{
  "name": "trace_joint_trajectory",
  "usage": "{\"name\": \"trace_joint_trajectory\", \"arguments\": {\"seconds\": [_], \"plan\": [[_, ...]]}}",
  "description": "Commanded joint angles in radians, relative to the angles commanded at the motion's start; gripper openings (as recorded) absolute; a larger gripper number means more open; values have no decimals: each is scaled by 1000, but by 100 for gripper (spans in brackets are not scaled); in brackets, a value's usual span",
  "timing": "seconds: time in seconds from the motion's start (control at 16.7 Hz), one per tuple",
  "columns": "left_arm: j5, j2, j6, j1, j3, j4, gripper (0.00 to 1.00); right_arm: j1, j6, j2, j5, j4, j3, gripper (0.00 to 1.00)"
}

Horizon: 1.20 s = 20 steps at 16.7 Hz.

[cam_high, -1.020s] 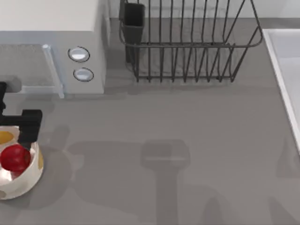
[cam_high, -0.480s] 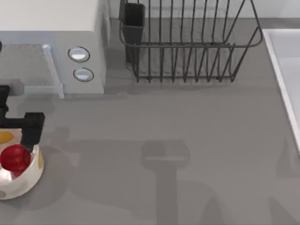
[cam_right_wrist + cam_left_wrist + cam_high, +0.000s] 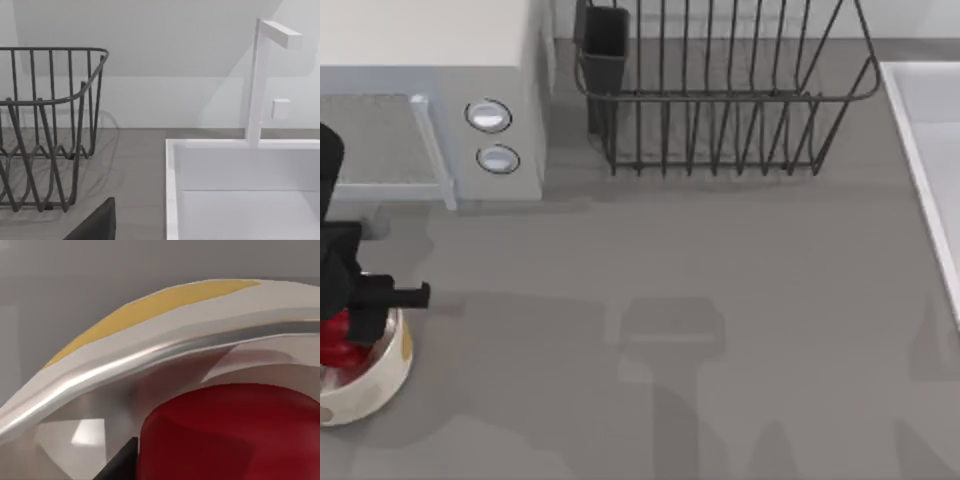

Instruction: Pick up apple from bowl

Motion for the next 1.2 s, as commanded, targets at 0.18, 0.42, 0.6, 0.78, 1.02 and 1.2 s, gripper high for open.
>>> {"name": "trace_joint_trajectory", "arguments": {"seconds": [0.18, 0.42, 0.6, 0.78, 1.02, 1.2], "plan": [[0, 26, 1, 0, -27, 40, 100, 0, 0, 0, 0, 0, 0, 100], [0, 26, 1, 0, -27, 40, 92, 0, 0, 0, 0, 0, 0, 100], [0, 26, 1, 0, -27, 40, 70, 0, 0, 0, 0, 0, 0, 100], [0, 26, 1, 0, -27, 40, 47, 0, 0, 0, 0, 0, 0, 100], [0, 26, 1, 0, -27, 40, 17, 0, 0, 0, 0, 0, 0, 100], [0, 26, 1, 0, -27, 40, 0, 0, 0, 0, 0, 0, 0, 100]]}}
